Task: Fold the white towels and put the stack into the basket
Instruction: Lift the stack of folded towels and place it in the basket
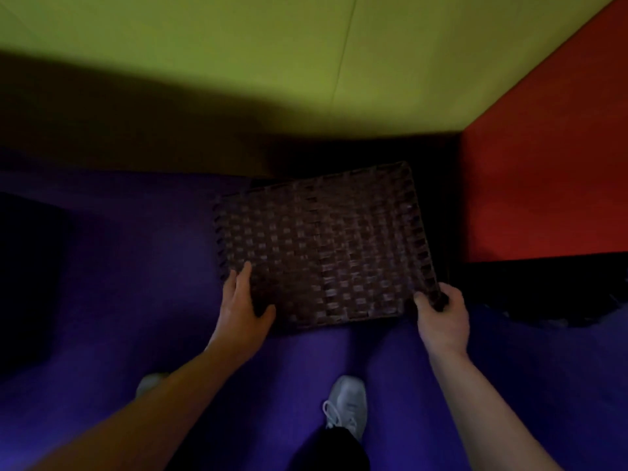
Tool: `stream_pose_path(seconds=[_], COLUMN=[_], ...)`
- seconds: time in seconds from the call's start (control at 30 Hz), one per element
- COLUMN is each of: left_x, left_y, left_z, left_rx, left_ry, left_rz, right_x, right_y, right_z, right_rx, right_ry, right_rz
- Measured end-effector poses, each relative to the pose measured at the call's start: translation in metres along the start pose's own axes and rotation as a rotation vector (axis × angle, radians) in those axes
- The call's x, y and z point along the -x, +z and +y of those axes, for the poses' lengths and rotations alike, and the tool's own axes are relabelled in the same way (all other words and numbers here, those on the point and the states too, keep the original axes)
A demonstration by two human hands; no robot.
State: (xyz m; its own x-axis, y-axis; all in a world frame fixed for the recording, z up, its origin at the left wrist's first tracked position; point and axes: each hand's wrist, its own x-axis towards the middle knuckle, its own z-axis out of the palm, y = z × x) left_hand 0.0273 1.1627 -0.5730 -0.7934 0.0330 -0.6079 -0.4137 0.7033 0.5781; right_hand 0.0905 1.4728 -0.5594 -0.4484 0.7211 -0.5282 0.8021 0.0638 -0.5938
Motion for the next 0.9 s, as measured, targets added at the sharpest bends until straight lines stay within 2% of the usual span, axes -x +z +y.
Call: stream_pose_path(seconds=[0.07,0.17,0.33,0.37,0.43,0.53,0.67,0.9], left_x=[-0.009,-0.022,-0.018,-0.015,-0.009,-0.008,-0.023,-0.040], left_y=[0.005,0.011,0.004,0.001,-0.001,0.004,0.010,0.023], left_z=[0.009,0.018,-0.002,-0.010,-0.023,-0.026,-0.004,0.012], left_rx=[-0.094,-0.070,-0.042,-0.071,-0.077,0.070,0.050,0.037], left_ry=[-0.127,-0.328,-0.376,-0.412,-0.458,-0.361,-0.188,-0.194], left_rz=[0.095,0.121,0.390,0.410,0.338,0.233,0.209,0.182], right_x=[-0.005,-0.011,-0.016,-0.018,-0.022,-0.031,-0.039,-0.043], right_y=[0.000,0.003,0.011,0.012,0.012,0.005,-0.010,-0.023], right_z=[0.007,0.012,0.021,0.024,0.029,0.028,0.027,0.039], right_rx=[0.084,0.111,0.192,0.203,0.227,0.291,0.328,0.411], right_ry=[-0.045,-0.050,-0.104,-0.095,-0.087,-0.107,-0.153,-0.185], right_rz=[0.047,0.027,0.027,0.040,0.070,0.125,0.189,0.143])
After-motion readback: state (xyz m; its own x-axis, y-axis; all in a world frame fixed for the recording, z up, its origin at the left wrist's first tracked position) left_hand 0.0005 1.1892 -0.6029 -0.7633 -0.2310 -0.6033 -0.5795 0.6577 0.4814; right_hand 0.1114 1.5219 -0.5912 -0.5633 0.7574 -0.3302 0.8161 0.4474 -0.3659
